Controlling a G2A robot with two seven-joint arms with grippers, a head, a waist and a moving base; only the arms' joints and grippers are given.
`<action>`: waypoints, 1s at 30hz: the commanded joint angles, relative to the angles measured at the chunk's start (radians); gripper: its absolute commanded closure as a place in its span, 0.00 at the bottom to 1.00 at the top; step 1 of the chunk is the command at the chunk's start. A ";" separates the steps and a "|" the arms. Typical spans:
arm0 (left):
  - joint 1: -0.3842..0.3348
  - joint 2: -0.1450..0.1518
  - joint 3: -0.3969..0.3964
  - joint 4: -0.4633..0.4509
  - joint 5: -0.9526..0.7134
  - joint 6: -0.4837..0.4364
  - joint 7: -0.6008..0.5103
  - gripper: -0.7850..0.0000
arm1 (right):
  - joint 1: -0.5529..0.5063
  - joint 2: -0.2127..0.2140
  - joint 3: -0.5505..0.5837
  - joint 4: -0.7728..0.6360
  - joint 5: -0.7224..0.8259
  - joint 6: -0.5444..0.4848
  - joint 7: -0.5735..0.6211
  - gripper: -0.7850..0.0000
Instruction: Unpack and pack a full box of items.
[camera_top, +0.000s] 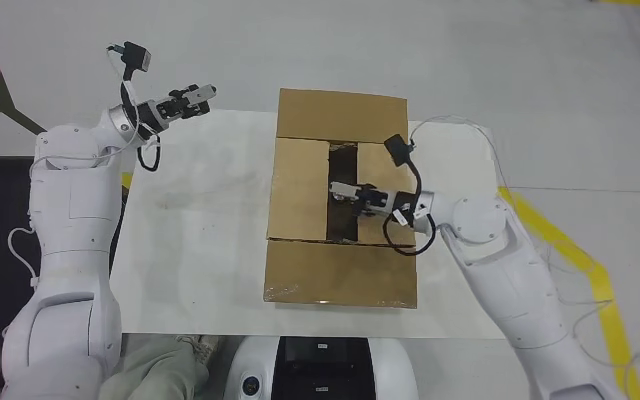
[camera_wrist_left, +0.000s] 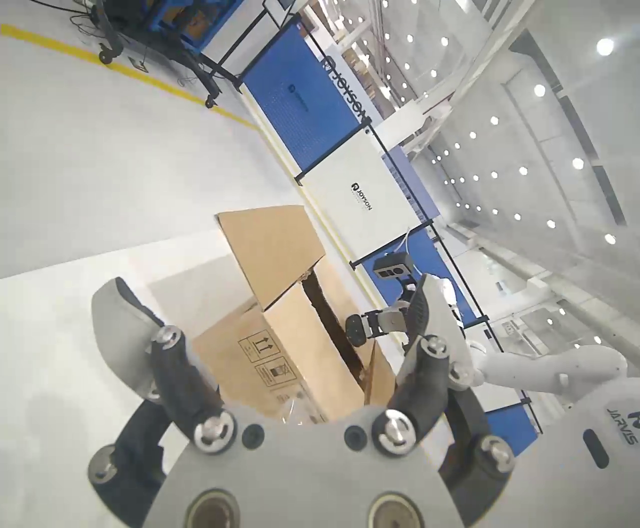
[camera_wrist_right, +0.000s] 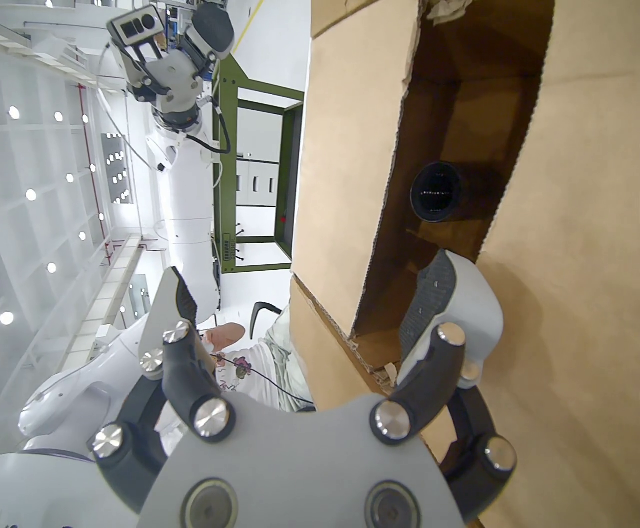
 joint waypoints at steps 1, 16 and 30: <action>0.017 -0.001 0.010 -0.013 -0.057 0.060 -0.010 0.00 | -0.003 0.001 -0.015 -0.011 -0.026 0.011 0.009 0.00; -0.031 0.006 0.030 0.079 -0.251 0.151 -0.201 0.00 | 0.042 -0.024 -0.108 0.071 0.060 0.012 -0.016 0.00; -0.031 0.006 0.030 0.079 -0.251 0.151 -0.201 0.00 | 0.107 -0.052 -0.153 0.161 0.224 -0.026 0.024 0.00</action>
